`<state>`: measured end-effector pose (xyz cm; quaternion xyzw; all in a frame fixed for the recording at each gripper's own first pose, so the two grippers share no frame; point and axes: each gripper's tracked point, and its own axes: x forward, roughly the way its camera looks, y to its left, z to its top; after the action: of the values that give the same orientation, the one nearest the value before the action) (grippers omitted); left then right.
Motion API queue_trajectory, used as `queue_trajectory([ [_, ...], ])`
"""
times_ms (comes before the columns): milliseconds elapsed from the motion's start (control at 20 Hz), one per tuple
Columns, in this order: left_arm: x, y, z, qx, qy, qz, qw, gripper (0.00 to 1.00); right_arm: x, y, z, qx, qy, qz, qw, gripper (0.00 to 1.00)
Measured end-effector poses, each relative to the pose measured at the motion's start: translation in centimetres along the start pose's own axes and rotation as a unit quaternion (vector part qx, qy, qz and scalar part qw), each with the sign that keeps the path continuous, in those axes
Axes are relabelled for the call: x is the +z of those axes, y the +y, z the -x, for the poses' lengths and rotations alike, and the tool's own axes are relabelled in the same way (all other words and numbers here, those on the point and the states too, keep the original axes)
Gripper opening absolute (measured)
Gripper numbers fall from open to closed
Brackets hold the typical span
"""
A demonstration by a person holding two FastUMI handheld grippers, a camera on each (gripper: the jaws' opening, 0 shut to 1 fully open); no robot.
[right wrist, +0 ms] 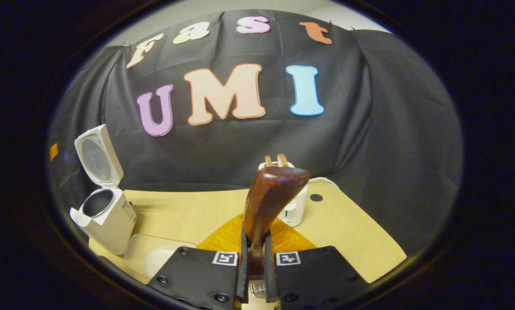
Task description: Close the left gripper, press the button to open the rice cooker; take a wooden spoon from the chopstick holder with the right hand, scoop a spoonful of rice and pour it into the rice cooker, then put the wooden spoon back into the chopstick holder.
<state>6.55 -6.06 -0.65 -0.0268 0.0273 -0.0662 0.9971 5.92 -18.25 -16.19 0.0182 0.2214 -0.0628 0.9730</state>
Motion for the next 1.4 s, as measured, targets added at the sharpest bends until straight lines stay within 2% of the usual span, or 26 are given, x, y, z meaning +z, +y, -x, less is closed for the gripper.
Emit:
queue_trajectory([
  [50,0.1,-0.3,-0.1,-0.001,0.001,-0.001,1.000,0.89,-0.6,-0.5,0.0,0.000,0.003,-0.001,1.000,0.19],
  [200,-0.1,-1.4,-0.2,-0.006,0.006,-0.006,1.000,0.89,-2.6,-1.4,-0.4,0.005,0.019,-0.011,1.000,0.19],
  [250,-0.1,-1.7,-0.2,-0.006,0.007,-0.008,1.000,0.85,-3.4,-1.6,-0.6,0.008,0.028,-0.017,0.999,0.19],
  [300,0.0,-2.1,-0.3,-0.007,0.007,-0.010,1.000,0.89,-4.4,-1.7,-0.8,0.011,0.037,-0.023,0.999,0.19],
  [400,0.3,-2.5,-0.2,-0.008,0.005,-0.013,1.000,0.85,-6.2,-1.7,-1.3,0.018,0.055,-0.034,0.998,0.19],
  [500,0.2,-2.8,-0.1,-0.008,0.006,-0.018,1.000,0.89,-7.9,-1.7,-1.7,0.026,0.072,-0.041,0.996,0.19],
  [600,0.3,-2.8,0.1,-0.005,0.007,-0.020,1.000,0.85,-9.4,-1.8,-2.0,0.027,0.084,-0.040,0.995,0.19],
  [650,0.4,-2.9,0.1,-0.004,0.008,-0.021,1.000,0.89,-10.1,-1.8,-2.2,0.029,0.090,-0.040,0.995,0.19],
  [750,0.5,-2.8,0.2,-0.001,0.007,-0.024,1.000,0.85,-11.0,-1.8,-2.5,0.033,0.097,-0.045,0.994,0.18],
  [800,0.5,-2.7,0.2,0.001,0.007,-0.025,1.000,0.89,-11.3,-2.0,-2.7,0.033,0.101,-0.048,0.993,0.19],
  [1100,0.6,-2.7,0.0,0.002,0.008,-0.026,1.000,0.89,-11.7,-2.5,-2.8,0.031,0.105,-0.076,0.991,0.20],
  [1200,0.6,-2.6,0.0,0.002,0.007,-0.027,1.000,0.89,-10.5,-3.7,-2.5,0.014,0.092,-0.072,0.993,0.37],
  [1400,1.0,-2.5,-0.3,-0.002,0.003,-0.025,1.000,0.89,-8.6,-5.6,-1.7,-0.007,0.071,-0.074,0.995,0.78],
])
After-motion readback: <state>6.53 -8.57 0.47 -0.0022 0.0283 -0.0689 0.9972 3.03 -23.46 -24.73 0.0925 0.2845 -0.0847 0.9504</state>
